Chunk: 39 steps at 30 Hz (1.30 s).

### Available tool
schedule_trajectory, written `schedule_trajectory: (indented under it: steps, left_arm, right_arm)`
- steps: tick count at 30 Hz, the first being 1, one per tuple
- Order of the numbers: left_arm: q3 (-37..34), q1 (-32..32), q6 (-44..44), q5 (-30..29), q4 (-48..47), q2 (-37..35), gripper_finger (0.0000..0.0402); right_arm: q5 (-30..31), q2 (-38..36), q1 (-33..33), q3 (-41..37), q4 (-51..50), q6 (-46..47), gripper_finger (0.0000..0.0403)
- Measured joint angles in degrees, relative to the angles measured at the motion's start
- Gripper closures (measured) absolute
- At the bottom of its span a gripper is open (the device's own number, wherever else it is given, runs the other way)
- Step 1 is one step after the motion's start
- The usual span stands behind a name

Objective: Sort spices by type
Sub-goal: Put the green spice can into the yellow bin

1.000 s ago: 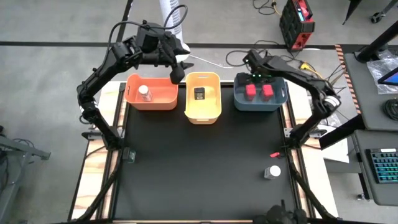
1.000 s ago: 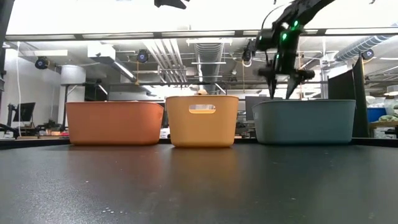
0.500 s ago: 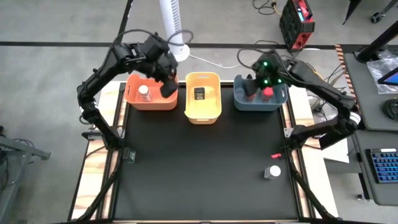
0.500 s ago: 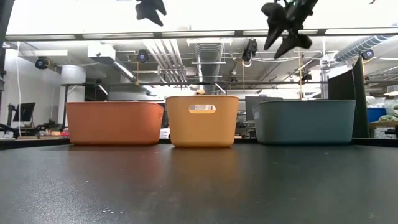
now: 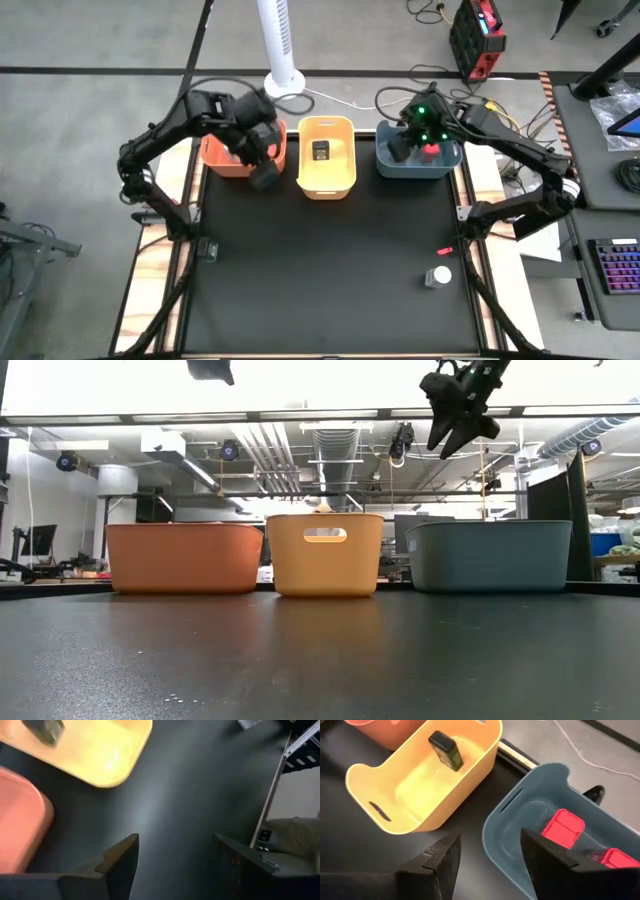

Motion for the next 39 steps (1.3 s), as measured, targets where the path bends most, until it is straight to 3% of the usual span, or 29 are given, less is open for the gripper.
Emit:
schedule_trajectory:
  steps: [7, 14, 19, 26, 39]
  left_arm:
    - [-9.6, -5.4, -22.7, -0.2, 0.1, -4.7, 0.0167]
    - [-26.8, -11.5, -43.3, -1.5, -0.1, -10.7, 0.0167]
    - [-40.2, -14.9, -50.0, -1.6, -0.1, -15.8, 0.0167]
    - [-53.4, -16.2, -58.1, 0.1, 0.2, -21.6, 0.0167]
    - [-65.4, -16.3, -61.9, 3.2, 3.1, -24.3, 0.0167]
  right_arm:
    - [-0.2, 0.1, 0.0, -0.1, 0.0, -0.8, 0.0222]
    - [-0.2, 0.1, 0.0, -0.1, 1.1, -3.2, 0.0234]
    - [-0.1, 0.1, 0.0, -0.2, 5.4, -4.7, 0.0242]
    - [-0.1, 0.1, -0.1, -0.2, 10.5, -5.8, 0.0257]
    - [-0.1, 0.1, -0.1, -0.7, 11.2, -5.8, 0.0287]
